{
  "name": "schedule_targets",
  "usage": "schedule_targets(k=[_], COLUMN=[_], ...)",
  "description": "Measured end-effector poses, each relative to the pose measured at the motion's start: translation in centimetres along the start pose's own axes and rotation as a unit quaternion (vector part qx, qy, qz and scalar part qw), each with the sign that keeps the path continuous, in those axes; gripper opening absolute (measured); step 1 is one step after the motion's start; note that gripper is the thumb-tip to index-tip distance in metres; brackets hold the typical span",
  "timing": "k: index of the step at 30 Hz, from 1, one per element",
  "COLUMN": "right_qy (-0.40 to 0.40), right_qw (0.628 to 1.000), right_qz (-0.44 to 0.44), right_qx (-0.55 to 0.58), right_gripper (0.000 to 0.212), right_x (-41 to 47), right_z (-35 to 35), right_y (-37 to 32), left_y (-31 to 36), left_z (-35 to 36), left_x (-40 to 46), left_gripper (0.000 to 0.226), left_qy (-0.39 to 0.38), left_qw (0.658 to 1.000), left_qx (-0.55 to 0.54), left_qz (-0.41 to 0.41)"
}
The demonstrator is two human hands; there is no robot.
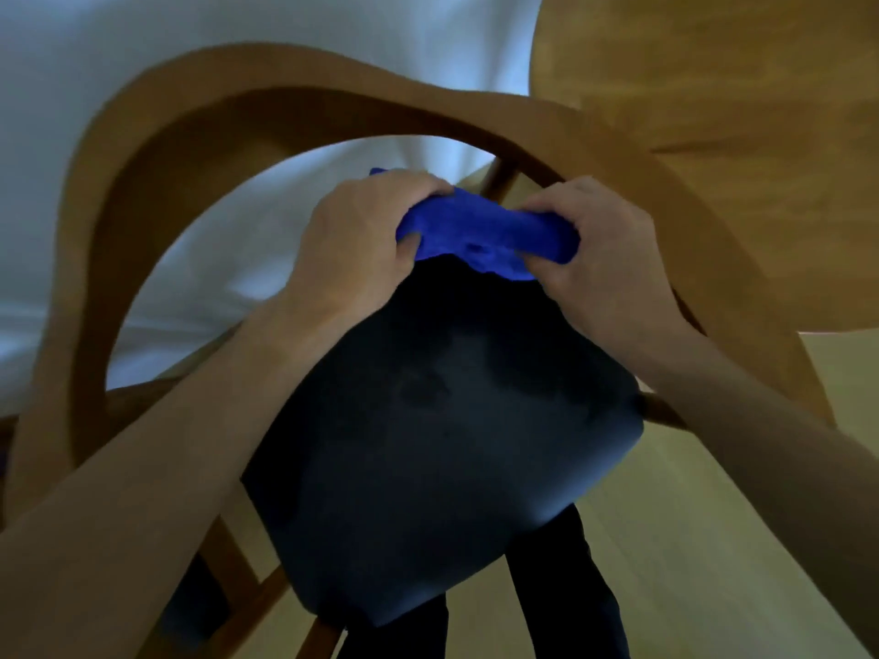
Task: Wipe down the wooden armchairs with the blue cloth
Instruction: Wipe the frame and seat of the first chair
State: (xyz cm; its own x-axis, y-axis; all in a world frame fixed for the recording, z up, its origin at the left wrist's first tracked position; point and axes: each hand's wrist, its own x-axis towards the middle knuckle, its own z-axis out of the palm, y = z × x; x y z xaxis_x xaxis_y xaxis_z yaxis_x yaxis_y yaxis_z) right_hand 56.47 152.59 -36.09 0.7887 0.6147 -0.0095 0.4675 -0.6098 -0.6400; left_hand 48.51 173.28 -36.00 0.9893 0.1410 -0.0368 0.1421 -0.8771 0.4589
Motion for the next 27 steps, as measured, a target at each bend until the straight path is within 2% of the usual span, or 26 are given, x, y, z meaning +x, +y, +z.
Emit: schedule_targets(k=[2, 4, 6, 9, 11, 13, 15, 17, 19, 23, 25, 27], right_qy=[-0.017, -0.06, -0.146, -0.34, -0.416, -0.428, -0.39, -0.316, -0.289, -0.323, -0.347, -0.398], right_qw=[0.999, 0.997, 0.989, 0.937, 0.904, 0.895, 0.913, 0.946, 0.954, 0.932, 0.923, 0.895], right_qz=[-0.013, -0.01, 0.014, 0.072, 0.099, 0.119, 0.112, 0.07, 0.051, 0.073, 0.115, 0.158], right_qx=[-0.033, -0.039, -0.034, -0.031, -0.001, 0.033, 0.046, 0.011, -0.062, -0.148, -0.121, -0.123], right_gripper=[0.031, 0.031, 0.032, 0.034, 0.033, 0.032, 0.03, 0.031, 0.046, 0.082, 0.092, 0.094], right_x=[-0.3, -2.2, -5.2, -9.7, -11.0, -10.1, -7.5, -4.4, -2.0, -1.8, -2.6, -3.4], right_z=[1.2, 3.4, 5.9, 8.4, 8.6, 8.2, 7.9, 8.0, 8.7, 9.9, 10.1, 10.3], right_y=[0.0, 0.9, 2.3, 4.4, 5.4, 6.1, 6.3, 6.6, 6.7, 6.1, 5.7, 5.2], left_y=[-0.5, -0.9, -1.3, -1.5, -2.1, -3.1, -4.2, -4.8, -4.9, -3.4, -2.5, -1.5], left_z=[1.2, 3.8, 7.0, 10.8, 11.5, 11.2, 10.9, 11.2, 11.7, 12.6, 13.3, 13.5], left_x=[-2.3, -5.4, -8.8, -13.5, -14.5, -13.4, -11.3, -8.5, -6.3, -5.2, -6.5, -7.4], left_gripper=[0.053, 0.052, 0.045, 0.029, 0.026, 0.026, 0.022, 0.022, 0.038, 0.067, 0.08, 0.076], left_qy=[0.02, 0.0, -0.082, -0.271, -0.317, -0.326, -0.325, -0.256, -0.178, -0.215, -0.192, -0.232], left_qw=[1.0, 1.0, 0.994, 0.957, 0.939, 0.926, 0.92, 0.953, 0.979, 0.969, 0.968, 0.954], left_qx=[0.009, -0.016, -0.051, -0.08, -0.115, -0.156, -0.165, -0.094, 0.012, 0.055, 0.097, 0.117], left_qz=[-0.006, -0.027, -0.053, -0.061, -0.068, -0.106, -0.142, -0.135, -0.098, -0.11, -0.125, -0.15])
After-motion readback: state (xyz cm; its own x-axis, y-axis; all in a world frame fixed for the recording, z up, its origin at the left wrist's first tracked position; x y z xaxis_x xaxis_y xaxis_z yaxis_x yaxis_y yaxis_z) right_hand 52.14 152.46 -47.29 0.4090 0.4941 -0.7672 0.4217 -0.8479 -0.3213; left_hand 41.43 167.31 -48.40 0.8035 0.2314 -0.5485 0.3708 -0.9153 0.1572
